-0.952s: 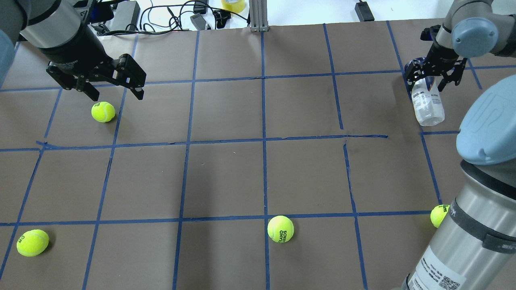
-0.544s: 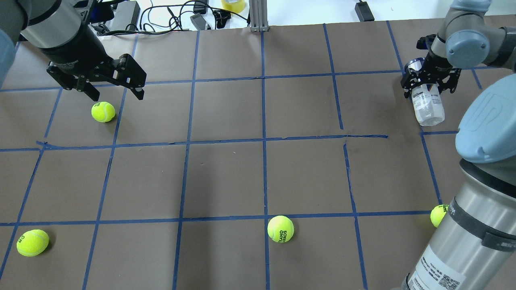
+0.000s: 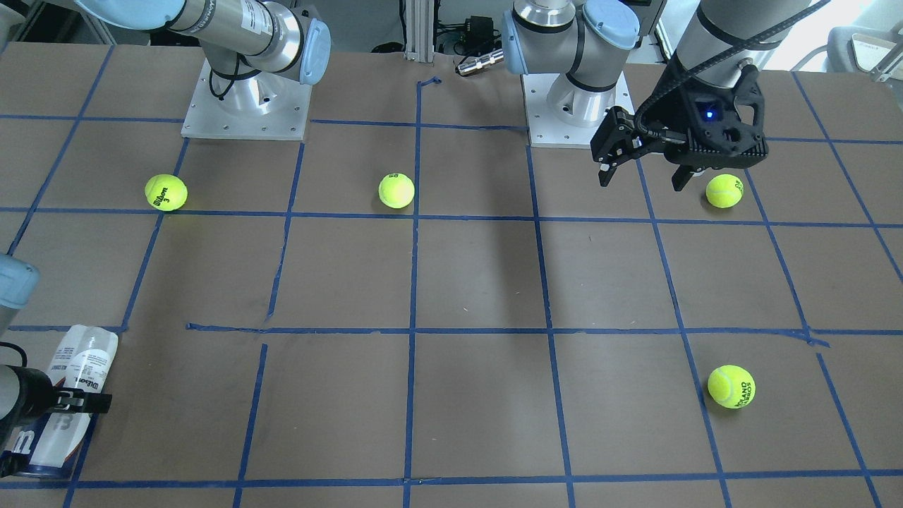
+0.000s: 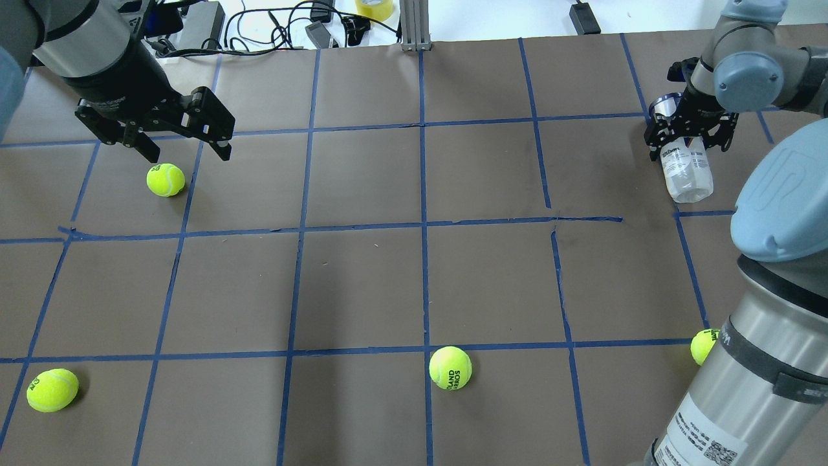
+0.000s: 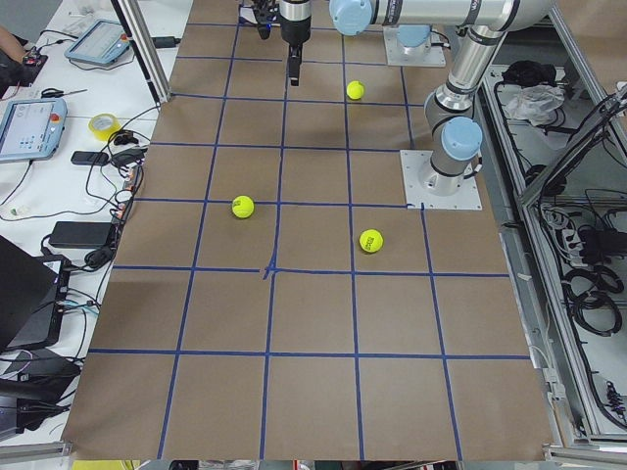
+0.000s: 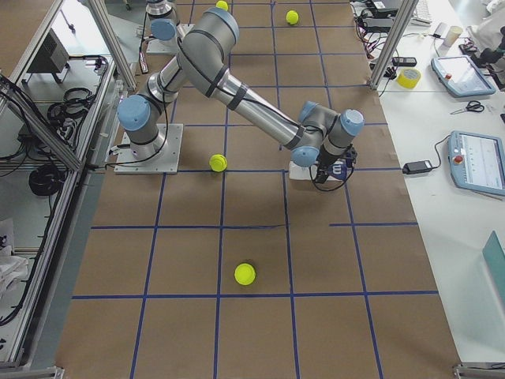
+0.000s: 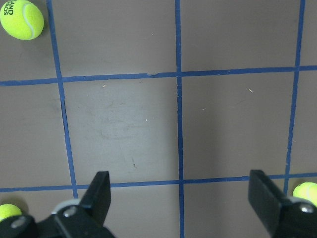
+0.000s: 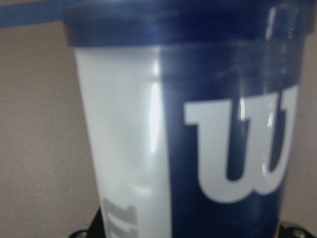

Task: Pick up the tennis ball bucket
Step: 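Lift the can with the right gripper and carry it toward the table center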

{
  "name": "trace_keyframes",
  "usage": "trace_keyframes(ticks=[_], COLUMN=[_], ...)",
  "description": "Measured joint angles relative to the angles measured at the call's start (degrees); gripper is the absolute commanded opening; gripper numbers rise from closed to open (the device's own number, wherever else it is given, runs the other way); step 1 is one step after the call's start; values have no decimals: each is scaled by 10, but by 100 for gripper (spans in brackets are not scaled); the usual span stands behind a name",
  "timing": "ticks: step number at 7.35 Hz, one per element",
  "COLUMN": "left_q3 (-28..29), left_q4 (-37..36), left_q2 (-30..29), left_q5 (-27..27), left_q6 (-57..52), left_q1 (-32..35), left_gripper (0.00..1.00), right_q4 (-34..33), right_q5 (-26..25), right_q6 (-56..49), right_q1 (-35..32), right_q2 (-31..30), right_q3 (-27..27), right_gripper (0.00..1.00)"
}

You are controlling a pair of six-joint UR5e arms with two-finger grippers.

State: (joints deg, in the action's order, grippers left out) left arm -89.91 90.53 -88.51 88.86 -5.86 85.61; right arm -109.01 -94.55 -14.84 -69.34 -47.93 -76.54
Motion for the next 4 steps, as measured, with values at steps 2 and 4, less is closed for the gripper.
trace_keyframes(ticks=[2, 4], left_q3=[0, -1], left_q4=[1, 1], left_q2=[0, 0], left_q5=[0, 0], left_q6=[0, 0], left_q1=[0, 0], left_gripper=[100, 100], right_q4=[6, 29], right_q5=[7, 11], right_q6=[-19, -40], right_q1=[0, -5], right_q2=[-6, -26], right_q3=[1, 2], right_gripper=[58, 58])
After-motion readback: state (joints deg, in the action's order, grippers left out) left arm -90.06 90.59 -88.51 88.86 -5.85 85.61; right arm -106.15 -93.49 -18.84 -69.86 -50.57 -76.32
